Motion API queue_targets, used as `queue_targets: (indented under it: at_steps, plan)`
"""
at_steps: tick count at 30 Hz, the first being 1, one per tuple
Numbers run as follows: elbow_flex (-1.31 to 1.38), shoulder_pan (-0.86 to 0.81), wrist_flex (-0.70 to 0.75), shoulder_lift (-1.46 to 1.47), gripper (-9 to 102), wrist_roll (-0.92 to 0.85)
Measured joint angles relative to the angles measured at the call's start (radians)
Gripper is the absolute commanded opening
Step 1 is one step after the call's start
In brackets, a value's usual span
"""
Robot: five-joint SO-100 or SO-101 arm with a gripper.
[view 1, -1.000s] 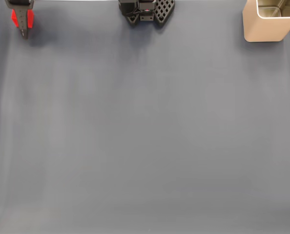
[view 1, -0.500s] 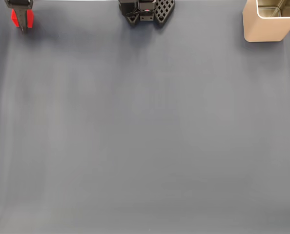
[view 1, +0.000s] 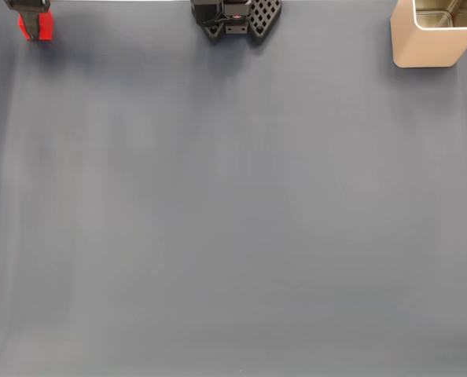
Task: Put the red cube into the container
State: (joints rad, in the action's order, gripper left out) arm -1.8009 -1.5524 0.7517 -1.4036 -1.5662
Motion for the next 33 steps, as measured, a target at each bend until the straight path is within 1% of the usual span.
queue_targets:
  at_steps: [7,10,13,20,24,33]
  plan:
    - [-0.002,0.078,0.021,-0.037,0,-0.041]
    - [-0.026,0.160,0.054,-0.109,0,-0.054]
    - [-0.031,0.278,0.114,-0.189,0,-0.063]
    - [-0.031,0.632,0.267,-0.383,0,-0.072]
    - [-0.031,0.873,0.337,-0.486,0,-0.075]
    - [-0.031,1.442,0.443,-0.667,0,-0.075]
